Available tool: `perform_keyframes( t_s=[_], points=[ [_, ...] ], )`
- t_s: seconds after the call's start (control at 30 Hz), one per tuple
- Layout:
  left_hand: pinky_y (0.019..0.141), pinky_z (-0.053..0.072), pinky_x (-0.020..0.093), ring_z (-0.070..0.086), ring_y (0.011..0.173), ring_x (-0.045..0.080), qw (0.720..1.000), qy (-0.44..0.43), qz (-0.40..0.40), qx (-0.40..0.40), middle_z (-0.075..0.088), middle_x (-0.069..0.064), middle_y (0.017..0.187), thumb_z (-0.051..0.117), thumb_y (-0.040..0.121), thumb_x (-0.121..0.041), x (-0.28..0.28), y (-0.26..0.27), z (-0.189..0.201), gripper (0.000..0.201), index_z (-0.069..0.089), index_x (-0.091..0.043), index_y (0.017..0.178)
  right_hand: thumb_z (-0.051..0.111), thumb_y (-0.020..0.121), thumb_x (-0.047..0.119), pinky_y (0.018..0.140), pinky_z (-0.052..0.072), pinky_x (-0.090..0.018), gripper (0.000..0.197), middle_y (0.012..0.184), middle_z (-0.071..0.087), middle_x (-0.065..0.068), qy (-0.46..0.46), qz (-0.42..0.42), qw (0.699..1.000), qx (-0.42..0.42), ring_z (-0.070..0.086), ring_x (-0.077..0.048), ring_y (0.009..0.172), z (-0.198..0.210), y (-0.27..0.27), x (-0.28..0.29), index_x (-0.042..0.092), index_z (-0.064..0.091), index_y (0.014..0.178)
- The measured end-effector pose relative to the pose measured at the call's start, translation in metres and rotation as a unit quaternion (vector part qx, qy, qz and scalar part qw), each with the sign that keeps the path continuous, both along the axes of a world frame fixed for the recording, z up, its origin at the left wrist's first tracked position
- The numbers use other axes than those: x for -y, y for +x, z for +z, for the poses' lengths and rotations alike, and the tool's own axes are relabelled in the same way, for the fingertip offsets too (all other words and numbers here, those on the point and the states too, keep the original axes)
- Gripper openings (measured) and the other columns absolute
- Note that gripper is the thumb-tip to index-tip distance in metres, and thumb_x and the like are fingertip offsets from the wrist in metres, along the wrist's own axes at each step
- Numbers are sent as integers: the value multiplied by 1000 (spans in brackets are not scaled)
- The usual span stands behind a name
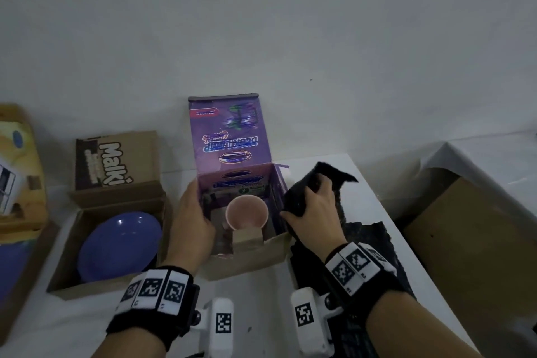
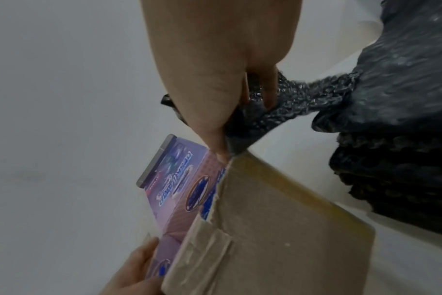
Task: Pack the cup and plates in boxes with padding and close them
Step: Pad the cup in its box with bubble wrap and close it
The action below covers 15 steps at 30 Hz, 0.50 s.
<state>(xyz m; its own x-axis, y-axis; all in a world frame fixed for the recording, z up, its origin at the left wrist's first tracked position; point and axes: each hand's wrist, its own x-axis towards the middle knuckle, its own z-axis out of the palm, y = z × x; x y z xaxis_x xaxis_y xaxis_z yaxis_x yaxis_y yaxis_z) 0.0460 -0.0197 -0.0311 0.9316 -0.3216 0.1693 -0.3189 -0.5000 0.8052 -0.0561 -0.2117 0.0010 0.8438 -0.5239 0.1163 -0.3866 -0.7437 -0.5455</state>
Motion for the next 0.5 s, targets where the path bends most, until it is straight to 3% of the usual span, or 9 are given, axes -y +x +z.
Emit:
perform_keyframes(
  t_s=[0.07, 0.13, 0.17, 0.23, 0.33, 0.4, 0.43, 0.5],
  points=[
    [82, 41, 31, 53, 104, 17, 1000, -1, -4, -21, 54, -4, 120, 44, 80, 11, -1, 2, -2, 71, 38, -37, 131, 66, 83, 21, 94, 43, -37, 43, 145, 37, -14, -9, 9, 999, 32, 49, -33, 120, 14, 4, -2, 4, 54, 120],
    [83, 43, 33, 54, 104, 15, 999, 0, -15, -37, 54, -8, 123, 46, 81, 10, -2, 3, -4, 74, 35, -41, 134, 58, 84, 8, 73, 45, -36, 30, 117, 57, -14, -26, 2, 993, 111, 58, -35, 97, 32, 9, -4, 3, 51, 113],
    [85, 46, 35, 55, 106, 15, 999, 0, -23, -39, 54, -9, 124, 47, 81, 10, -3, 3, -5, 77, 33, -43, 135, 55, 82, 1, 64, 41, -34, 28, 99, 58, -12, -27, 8, 987, 156, 58, -36, 86, 40, 10, -5, 6, 47, 108],
    [89, 50, 40, 58, 107, 15, 999, 2, -35, -40, 55, -12, 125, 51, 81, 8, -4, 3, -6, 81, 29, -46, 137, 52, 78, -7, 60, 38, -31, 42, 83, 51, -2, -15, 35, 970, 239, 54, -31, 74, 54, 13, -8, 16, 39, 110],
    [91, 50, 41, 58, 107, 14, 998, 16, -40, -38, 52, -12, 130, 50, 83, 6, -7, 1, -9, 81, 25, -45, 141, 49, 79, -10, 56, 45, -26, 60, 77, 51, 3, 132, 110, 928, 329, 52, -9, 61, 71, 16, -18, 21, 30, 127],
    [96, 48, 43, 55, 114, 18, 998, 35, -35, -32, 46, -7, 138, 49, 83, 5, -8, -2, -13, 80, 23, -40, 144, 46, 80, -6, 65, 47, -20, 71, 87, 51, 5, 273, 156, 893, 321, 52, 0, 66, 77, 17, -25, 29, 24, 137],
    [101, 45, 43, 51, 121, 20, 998, 54, -30, -26, 41, -4, 144, 48, 83, 6, -8, -4, -13, 80, 21, -35, 146, 44, 79, -1, 76, 48, -23, 72, 101, 51, 3, 320, 160, 886, 295, 54, -1, 80, 76, 19, -26, 35, 26, 138],
    [110, 34, 40, 35, 137, 25, 994, 110, -23, -4, 22, 4, 156, 46, 82, 8, -7, -8, -13, 81, 15, -22, 150, 39, 79, 1, 99, 42, -32, 58, 122, 37, 0, 329, 131, 908, 225, 47, -8, 105, 66, 24, -23, 30, 42, 130]
  ],
)
